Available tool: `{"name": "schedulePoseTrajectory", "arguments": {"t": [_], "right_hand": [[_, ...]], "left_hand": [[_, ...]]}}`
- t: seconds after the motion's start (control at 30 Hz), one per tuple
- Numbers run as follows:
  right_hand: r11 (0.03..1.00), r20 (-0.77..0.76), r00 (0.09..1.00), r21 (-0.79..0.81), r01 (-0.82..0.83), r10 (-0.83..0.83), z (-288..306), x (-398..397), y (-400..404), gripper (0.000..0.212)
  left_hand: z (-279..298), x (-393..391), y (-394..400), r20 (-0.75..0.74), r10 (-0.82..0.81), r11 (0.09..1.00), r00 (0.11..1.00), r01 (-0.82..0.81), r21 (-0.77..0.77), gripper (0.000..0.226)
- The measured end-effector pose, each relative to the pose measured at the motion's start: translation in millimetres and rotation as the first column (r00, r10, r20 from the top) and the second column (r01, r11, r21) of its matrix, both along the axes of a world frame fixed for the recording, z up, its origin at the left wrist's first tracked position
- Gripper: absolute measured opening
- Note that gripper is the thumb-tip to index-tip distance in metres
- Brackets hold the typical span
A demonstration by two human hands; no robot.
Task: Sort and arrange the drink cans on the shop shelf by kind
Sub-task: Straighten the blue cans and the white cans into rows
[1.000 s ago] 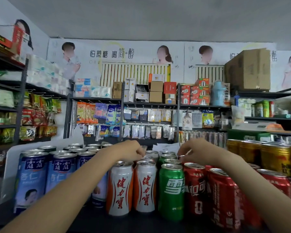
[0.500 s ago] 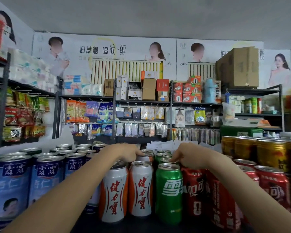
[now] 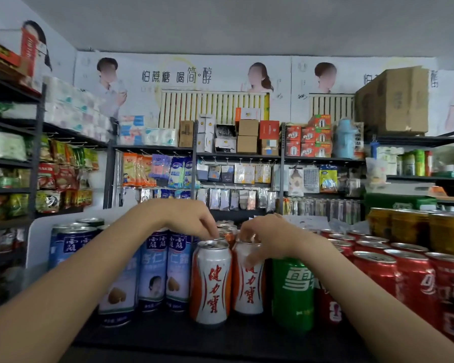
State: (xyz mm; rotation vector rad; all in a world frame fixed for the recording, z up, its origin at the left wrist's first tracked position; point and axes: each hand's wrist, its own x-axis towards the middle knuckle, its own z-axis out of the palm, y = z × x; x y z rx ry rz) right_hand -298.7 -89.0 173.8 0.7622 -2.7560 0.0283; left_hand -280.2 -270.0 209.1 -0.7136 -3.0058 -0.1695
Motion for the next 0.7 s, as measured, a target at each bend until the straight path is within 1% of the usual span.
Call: {"name": "schedulePoseTrajectory", "arguments": {"t": [0.1, 0.17, 0.23, 0.3, 0.33, 0.4, 0.5, 0.6, 0.7], "right_hand": [[0.997, -0.037, 0.997, 0.035, 0.071, -0.070, 0, -12, -4, 0.046], [0.993, -0.066, 0.992, 0.052, 0.110, -0.107, 0, -17, -9, 0.047], [0.991, -0.109, 0.988, 0.067, 0.119, -0.111, 0, -20, -14, 0.044], [0.991, -0.104, 0.989, 0.072, 0.109, -0.101, 1, -19, -14, 0.042], [0.995, -0.079, 0.993, 0.044, 0.094, -0.090, 2, -18, -12, 0.042], [0.997, -0.040, 0.998, -0.065, 0.050, -0.053, 6, -12, -4, 0.038], [0.984, -0.105, 0.994, -0.177, -0.024, 0.006, 14, 2, 7, 0.024], [0.976, -0.079, 0.994, -0.203, -0.084, 0.069, 11, 14, 8, 0.015], [0.968, -0.026, 0.995, -0.233, -0.097, 0.094, 5, 22, 10, 0.009]], "left_hand": [[-6, 4, -9, -0.006, -0.047, 0.999, 0.999, 0.046, -0.013, 0.027], [-9, 4, -14, -0.020, -0.069, 0.997, 0.997, 0.069, 0.029, 0.028], [-11, 5, -17, -0.001, -0.091, 0.993, 0.996, 0.091, 0.075, 0.030], [-15, 5, -19, 0.024, -0.100, 0.992, 0.995, 0.098, 0.077, 0.036], [-18, 4, -20, 0.012, -0.099, 0.993, 0.995, 0.098, 0.070, 0.040], [-25, 2, -16, -0.053, -0.104, 0.990, 0.993, 0.109, 0.090, 0.043], [-32, 1, -1, -0.109, -0.151, 0.967, 0.983, 0.170, 0.190, 0.041], [-36, 0, 20, -0.151, -0.181, 0.953, 0.972, 0.212, 0.218, 0.038], [-39, 0, 33, -0.218, -0.189, 0.944, 0.958, 0.238, 0.228, 0.035]]}}
